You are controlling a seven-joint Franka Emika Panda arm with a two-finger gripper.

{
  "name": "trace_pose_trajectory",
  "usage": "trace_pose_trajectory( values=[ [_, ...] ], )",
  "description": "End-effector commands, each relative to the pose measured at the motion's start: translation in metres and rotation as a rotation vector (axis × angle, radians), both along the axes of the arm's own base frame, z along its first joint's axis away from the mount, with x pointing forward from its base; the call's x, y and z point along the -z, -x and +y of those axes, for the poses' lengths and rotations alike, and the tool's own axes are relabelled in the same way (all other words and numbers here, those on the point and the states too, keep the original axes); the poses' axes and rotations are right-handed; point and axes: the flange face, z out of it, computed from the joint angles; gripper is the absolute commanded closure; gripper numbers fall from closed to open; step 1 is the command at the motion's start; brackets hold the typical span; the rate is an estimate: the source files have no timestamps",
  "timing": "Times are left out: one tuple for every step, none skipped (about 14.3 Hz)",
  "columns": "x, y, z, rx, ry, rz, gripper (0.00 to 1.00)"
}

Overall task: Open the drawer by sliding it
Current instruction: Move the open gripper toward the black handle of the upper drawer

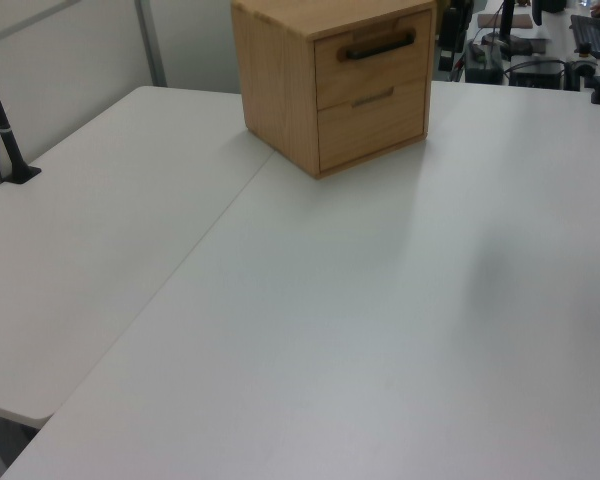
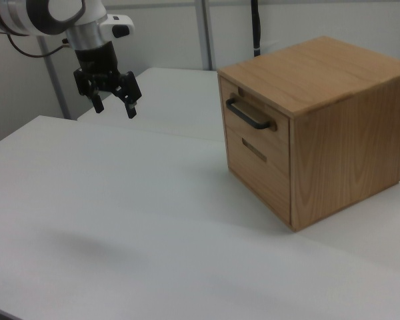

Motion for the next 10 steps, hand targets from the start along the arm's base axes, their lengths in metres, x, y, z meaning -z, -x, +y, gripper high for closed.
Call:
trace_pose_trajectory(
  values=[
    [0.001, 0.003, 0.001, 0.117, -0.022, -0.008, 0.0],
    [0.003, 0.001, 0.001, 0.249, -0.035, -0.01, 0.0],
    [0.007, -0.001, 0.001, 0.388, -0.043, -0.007, 0.0],
    [0.006, -0.002, -0.001, 0.508, -0.06, -0.014, 0.0],
    [0.005, -0.006, -0.011, 0.61, -0.089, -0.044, 0.0],
    [0.001, -0.009, -0.023, 0.762, -0.163, -0.064, 0.11],
    [-0.004, -0.013, -0.032, 0.907, -0.241, -0.085, 0.15],
    [-0.005, -0.018, -0.046, 1.058, -0.284, -0.113, 0.15],
    [-0.001, -0.026, -0.053, 1.208, -0.32, -0.129, 0.16],
    [0.001, -0.035, -0.067, 1.339, -0.367, -0.172, 0.19]
  ],
)
